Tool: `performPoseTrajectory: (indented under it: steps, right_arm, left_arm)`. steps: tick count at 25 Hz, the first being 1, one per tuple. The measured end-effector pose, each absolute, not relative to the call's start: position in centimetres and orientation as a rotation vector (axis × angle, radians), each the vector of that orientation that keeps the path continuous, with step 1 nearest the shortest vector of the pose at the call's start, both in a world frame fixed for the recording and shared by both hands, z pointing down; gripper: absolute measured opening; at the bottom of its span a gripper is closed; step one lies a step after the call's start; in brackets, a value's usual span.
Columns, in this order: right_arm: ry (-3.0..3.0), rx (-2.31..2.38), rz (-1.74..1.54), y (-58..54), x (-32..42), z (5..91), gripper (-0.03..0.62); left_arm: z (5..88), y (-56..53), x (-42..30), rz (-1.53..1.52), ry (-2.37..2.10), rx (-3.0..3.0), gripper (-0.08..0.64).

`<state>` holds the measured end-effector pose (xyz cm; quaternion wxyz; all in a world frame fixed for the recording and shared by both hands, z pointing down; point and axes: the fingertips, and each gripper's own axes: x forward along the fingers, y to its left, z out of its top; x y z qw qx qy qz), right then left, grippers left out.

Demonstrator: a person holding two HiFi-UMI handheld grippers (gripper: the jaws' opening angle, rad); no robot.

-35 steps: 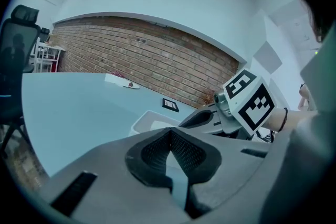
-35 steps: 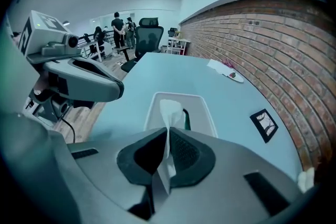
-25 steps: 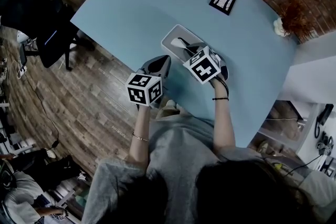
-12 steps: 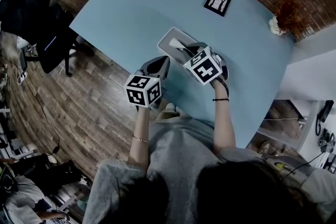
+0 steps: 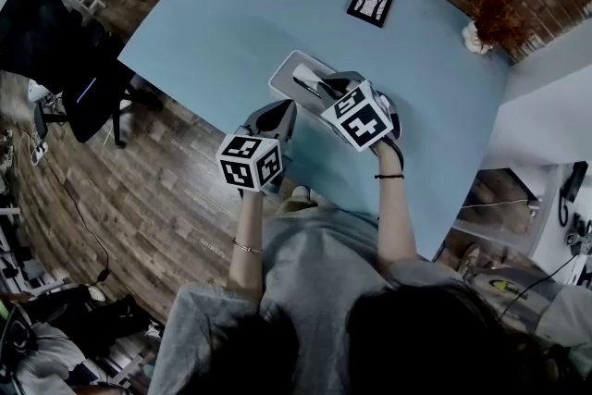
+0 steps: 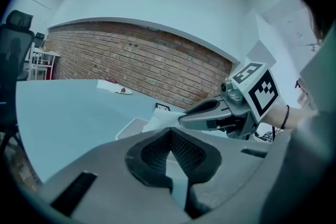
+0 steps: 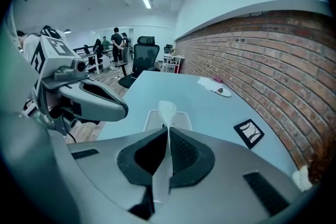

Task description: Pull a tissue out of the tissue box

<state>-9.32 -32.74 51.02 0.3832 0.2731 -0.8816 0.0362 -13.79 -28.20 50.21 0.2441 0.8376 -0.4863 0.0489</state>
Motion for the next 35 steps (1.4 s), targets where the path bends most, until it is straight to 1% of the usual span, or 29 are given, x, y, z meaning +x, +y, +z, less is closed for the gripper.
performPoseTrajectory:
  steps: [21,35]
  right_arm:
    - [-2.303,0.799,0.066,-32.0,-8.2,48.4,0.003]
    - [-2.345,0.923,0.076,-30.3,-5.7,47.1,0.003]
  left_arm:
    - [47.9,-28.1,-13.3,0.126,-1.309,2.387,0.003]
    - [46.9,-27.2,-11.3,0.139,-1.215,2.494,0.003]
